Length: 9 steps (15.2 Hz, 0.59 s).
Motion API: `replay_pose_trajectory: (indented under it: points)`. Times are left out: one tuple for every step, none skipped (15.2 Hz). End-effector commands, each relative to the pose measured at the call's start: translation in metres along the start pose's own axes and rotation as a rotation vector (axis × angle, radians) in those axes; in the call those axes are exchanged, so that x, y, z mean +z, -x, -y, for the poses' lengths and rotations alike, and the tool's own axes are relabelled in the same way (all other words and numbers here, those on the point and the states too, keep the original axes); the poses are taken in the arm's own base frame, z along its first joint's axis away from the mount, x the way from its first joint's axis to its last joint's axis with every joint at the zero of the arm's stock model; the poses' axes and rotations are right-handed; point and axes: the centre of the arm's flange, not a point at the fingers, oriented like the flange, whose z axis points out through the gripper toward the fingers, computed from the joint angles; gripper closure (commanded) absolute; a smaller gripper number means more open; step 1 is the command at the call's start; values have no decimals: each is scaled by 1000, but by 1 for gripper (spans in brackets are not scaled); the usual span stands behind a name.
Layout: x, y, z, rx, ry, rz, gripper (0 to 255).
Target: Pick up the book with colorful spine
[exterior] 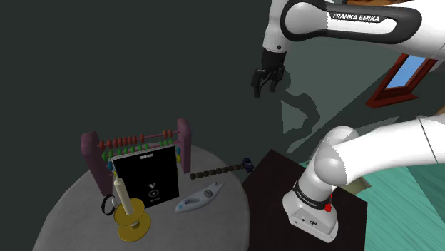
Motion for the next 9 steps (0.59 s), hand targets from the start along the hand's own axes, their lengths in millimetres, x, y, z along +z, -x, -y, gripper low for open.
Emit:
replay_pose_trajectory:
  points:
    - [0, 0, 0, 0, 0, 0, 0]
    - [3, -9, 9, -40, -3, 2, 0]
    - [6, -18, 18, -81, -6, 4, 0]
    - [9, -27, 27, -121, -9, 6, 0]
    - [13, -35, 37, -162, -12, 8, 0]
    - [16, -43, 47, -202, -15, 9, 0]
    - [19, -50, 57, -242, -18, 11, 0]
    - [22, -57, 68, -283, -21, 13, 0]
    - [25, -63, 79, -323, -25, 15, 0]
